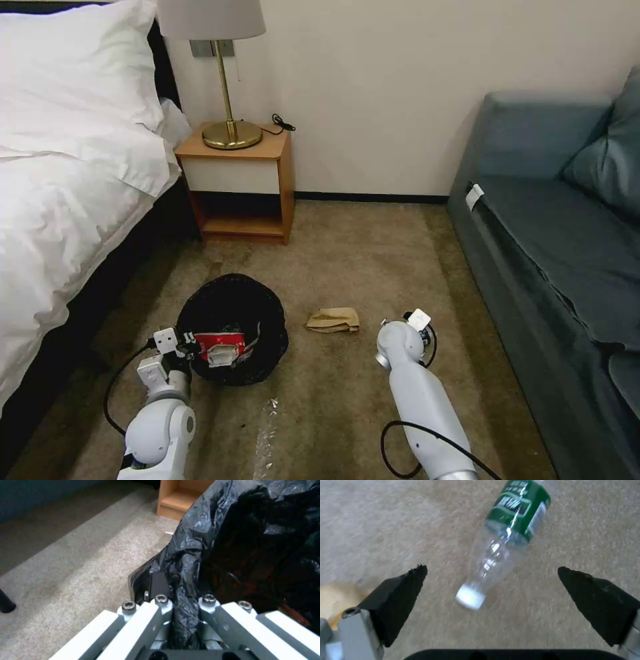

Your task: Pick up the trash bin, then pick up the garbage on the floor and place it into the trash bin.

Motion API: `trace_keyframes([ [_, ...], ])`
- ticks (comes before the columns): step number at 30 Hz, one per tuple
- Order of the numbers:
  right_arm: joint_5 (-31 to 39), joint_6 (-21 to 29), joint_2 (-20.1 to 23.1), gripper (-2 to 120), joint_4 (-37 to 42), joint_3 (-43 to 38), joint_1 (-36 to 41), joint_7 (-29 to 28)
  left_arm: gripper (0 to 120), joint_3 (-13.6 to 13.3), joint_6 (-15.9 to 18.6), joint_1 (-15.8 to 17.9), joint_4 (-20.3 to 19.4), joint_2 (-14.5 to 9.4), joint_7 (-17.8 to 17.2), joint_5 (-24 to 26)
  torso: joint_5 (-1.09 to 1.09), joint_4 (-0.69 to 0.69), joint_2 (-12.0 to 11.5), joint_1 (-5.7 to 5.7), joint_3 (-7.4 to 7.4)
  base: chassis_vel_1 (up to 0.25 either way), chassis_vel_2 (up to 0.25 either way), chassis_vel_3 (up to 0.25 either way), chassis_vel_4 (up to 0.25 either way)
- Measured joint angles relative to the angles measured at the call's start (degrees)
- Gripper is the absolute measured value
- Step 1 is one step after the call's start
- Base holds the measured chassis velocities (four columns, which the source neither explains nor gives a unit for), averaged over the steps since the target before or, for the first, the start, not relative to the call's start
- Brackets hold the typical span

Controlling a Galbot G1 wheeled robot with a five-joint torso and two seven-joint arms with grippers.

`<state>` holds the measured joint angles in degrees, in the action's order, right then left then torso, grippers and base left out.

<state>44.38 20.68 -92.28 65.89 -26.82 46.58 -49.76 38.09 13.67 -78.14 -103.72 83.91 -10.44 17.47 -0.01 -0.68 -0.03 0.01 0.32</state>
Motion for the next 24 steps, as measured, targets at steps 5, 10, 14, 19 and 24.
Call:
trace_keyframes([
  [5,-1.51,-1.36,-0.04,100,-4.79,-2.41,-2.4,1.54,3,0.04,0.0,0.26,0.06,0.03,0.01,-0.05,0.0,-0.01,0.0,0.0,0.0,0.0,0.0,0.0,0.0],
  [10,-2.89,-2.93,0.01,100,-9.03,-4.8,-4.52,3.51,3,-0.05,0.0,0.27,0.37,0.16,0.02,-0.3,-0.01,-0.01,0.0,0.0,0.0,0.0,0.0,0.0,0.0],
  [14,-3.36,-3.35,0.03,100,-10.2,-5.51,-4.84,4.73,3,0.04,-0.01,0.28,0.44,0.2,0.02,-0.35,0.0,-0.01,0.0,0.0,0.0,0.0,0.0,0.0,0.0],
  [19,-4.25,-4.28,0.06,100,-12.12,-6.77,-5.55,6.94,3,0.27,-0.01,0.25,0.38,0.07,0.02,-0.4,0.0,-0.01,0.0,0.0,0.0,0.0,0.0,0.0,0.0],
  [24,-4.43,-4.52,0.08,100,-12.72,-7.8,-5.62,8.61,3,0.17,-0.01,0.09,0.28,0.1,-0.01,-0.65,0.0,-0.01,0.0,0.0,0.0,0.0,0.0,0.0,0.0],
])
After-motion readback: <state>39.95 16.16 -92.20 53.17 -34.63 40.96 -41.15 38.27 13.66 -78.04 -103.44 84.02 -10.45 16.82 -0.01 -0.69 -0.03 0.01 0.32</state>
